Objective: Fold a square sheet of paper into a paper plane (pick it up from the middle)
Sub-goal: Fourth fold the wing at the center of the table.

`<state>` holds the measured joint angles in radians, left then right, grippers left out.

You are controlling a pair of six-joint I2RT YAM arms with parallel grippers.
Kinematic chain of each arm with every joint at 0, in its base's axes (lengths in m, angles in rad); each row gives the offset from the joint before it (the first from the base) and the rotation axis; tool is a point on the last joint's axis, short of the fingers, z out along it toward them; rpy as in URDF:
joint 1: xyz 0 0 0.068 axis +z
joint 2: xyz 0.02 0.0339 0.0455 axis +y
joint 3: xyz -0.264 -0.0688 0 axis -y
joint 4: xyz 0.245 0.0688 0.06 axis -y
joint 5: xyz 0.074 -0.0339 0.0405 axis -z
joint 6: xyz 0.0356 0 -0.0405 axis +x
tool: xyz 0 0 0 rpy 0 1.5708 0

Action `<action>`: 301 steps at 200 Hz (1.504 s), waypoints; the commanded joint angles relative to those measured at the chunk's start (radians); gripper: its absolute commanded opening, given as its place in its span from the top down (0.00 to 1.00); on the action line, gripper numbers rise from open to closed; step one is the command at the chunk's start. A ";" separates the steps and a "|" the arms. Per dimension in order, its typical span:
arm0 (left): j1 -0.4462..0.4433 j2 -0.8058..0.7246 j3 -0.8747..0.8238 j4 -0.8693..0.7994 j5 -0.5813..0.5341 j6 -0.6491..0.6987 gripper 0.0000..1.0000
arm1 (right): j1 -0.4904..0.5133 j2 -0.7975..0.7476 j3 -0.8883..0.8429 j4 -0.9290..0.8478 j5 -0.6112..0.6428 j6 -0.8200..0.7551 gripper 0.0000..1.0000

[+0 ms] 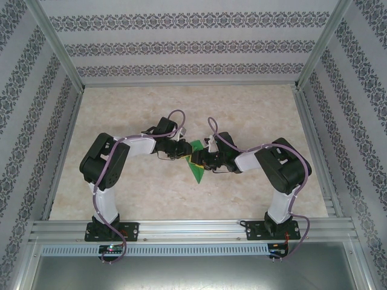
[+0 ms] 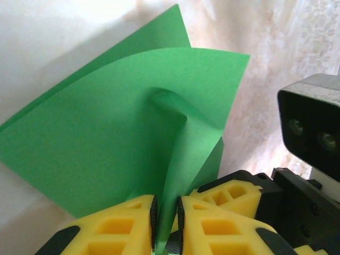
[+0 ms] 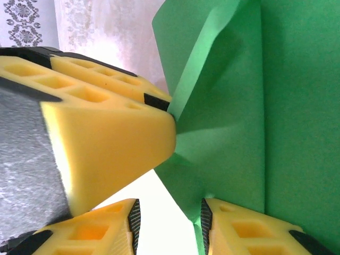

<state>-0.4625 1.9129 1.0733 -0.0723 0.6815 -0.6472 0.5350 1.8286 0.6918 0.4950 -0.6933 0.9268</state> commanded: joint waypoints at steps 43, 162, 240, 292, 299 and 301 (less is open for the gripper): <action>0.004 0.021 0.009 -0.061 0.021 0.050 0.96 | 0.013 -0.021 0.006 -0.102 0.038 -0.031 0.63; 0.016 0.034 -0.009 -0.086 0.016 0.085 1.00 | 0.080 -0.282 0.011 -0.499 0.246 -0.244 0.63; 0.019 0.058 0.004 -0.093 0.031 0.095 1.00 | 0.273 -0.414 0.029 -0.817 0.628 -0.412 0.69; 0.019 0.066 0.015 -0.112 0.029 0.107 1.00 | 0.328 -0.310 0.089 -0.785 0.662 -0.422 0.73; 0.018 0.067 0.015 -0.113 0.027 0.106 1.00 | 0.330 -0.305 0.093 -0.776 0.660 -0.421 0.73; 0.019 0.068 0.014 -0.113 0.027 0.107 1.00 | 0.330 -0.303 0.093 -0.774 0.658 -0.421 0.73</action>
<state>-0.4557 1.9499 1.0737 -0.1246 0.7048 -0.5739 0.8494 1.5066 0.7509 -0.2867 -0.0803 0.5232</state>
